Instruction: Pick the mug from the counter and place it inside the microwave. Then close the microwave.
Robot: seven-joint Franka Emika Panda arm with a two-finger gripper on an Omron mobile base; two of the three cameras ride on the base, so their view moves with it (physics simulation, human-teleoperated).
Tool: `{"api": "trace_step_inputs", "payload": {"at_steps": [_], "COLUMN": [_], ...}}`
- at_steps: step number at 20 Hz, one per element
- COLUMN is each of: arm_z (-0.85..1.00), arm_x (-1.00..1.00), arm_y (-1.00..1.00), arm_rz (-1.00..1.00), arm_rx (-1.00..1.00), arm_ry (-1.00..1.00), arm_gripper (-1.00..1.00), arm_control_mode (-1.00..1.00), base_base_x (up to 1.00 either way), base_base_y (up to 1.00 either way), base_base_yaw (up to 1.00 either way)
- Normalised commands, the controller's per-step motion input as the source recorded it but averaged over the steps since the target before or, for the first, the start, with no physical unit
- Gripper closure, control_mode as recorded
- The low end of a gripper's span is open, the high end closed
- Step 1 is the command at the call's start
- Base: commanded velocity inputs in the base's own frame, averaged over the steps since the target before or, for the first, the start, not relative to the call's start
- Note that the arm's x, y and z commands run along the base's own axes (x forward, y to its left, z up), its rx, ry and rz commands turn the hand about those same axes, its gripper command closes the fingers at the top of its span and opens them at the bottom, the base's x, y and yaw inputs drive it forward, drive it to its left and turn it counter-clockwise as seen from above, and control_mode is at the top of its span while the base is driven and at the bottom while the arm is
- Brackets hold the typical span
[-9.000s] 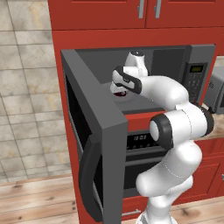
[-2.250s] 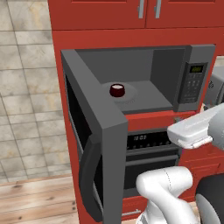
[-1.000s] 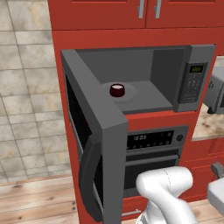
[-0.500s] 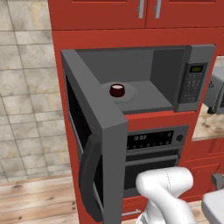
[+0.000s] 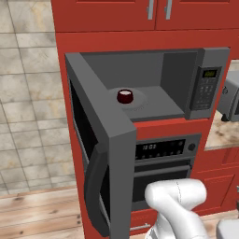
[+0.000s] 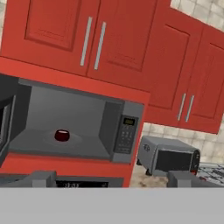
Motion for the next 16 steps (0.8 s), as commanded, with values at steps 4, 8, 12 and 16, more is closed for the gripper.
{"api": "trace_step_inputs", "payload": {"at_steps": [4, 8, 12, 16], "arm_z": [0.00, 0.00, 0.00, 0.00], "arm_x": [0.00, 0.00, -0.10, -0.02], "arm_y": [0.09, 0.30, 0.44, 0.33], "arm_rz": [-0.23, -0.18, -0.11, -0.10], "arm_rx": [0.00, 0.00, 0.00, 0.00], "arm_ry": [0.00, 0.00, -0.04, -0.01], "arm_gripper": [-1.00, -1.00, -1.00, -1.00], "arm_control_mode": [-1.00, -1.00, -1.00, -1.00], "base_base_x": [0.00, 0.00, 0.00, 0.00], "base_base_y": [0.00, 0.00, 0.00, 0.00], "base_base_yaw": [0.00, 0.00, 0.00, 0.00]}}
